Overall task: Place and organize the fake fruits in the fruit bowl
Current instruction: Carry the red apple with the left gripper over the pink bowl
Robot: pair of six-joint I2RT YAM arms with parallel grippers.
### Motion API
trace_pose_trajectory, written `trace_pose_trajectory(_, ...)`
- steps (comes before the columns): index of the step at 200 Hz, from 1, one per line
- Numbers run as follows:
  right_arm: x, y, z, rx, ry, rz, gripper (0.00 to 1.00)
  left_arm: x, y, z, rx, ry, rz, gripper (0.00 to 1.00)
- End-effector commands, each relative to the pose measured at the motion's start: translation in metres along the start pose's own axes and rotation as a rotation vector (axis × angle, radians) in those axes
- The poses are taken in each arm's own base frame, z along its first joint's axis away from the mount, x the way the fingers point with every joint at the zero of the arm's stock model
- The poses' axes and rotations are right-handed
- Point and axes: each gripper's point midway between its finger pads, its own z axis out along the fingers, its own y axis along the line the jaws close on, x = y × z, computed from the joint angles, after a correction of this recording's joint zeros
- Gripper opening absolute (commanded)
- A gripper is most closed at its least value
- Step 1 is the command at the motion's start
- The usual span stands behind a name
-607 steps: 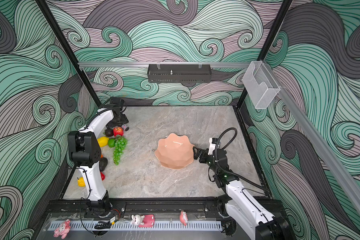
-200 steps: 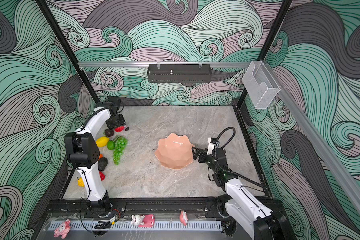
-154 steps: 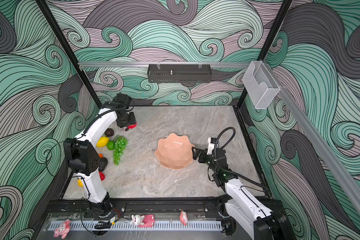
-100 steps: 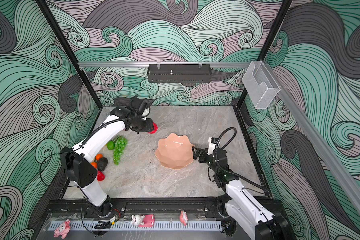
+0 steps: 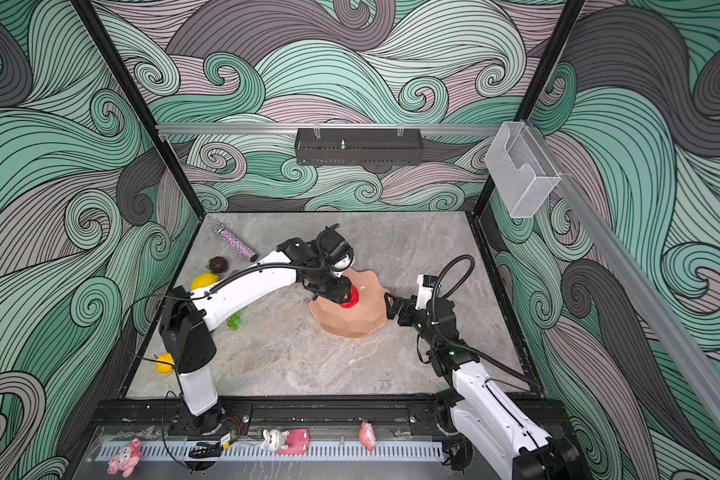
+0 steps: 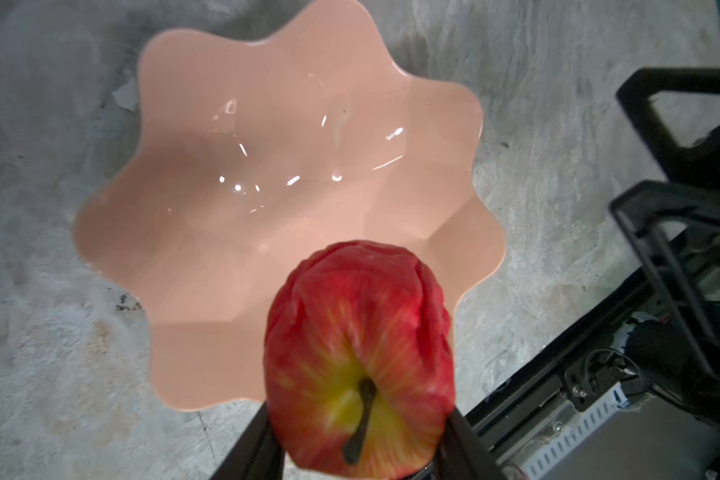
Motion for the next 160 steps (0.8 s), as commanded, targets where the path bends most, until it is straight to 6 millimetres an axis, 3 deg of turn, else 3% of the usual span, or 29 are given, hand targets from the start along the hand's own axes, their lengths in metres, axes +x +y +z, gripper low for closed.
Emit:
trace_pose_trajectory(1,-0.003,0.0,-0.003,0.007,-0.025,-0.017,1.0,-0.013,0.003,0.012,-0.057,-0.017,0.032,0.5)
trace_pose_trajectory(49,-0.003,0.001,-0.002,-0.001,-0.029,-0.01,1.0,-0.016,0.014,0.045,-0.134,0.008,0.043,0.51)
trace_pose_trajectory(160,-0.006,0.002,-0.005,-0.003,-0.043,-0.005,1.0,-0.011,0.015,0.074,-0.188,0.061,0.03,0.57)
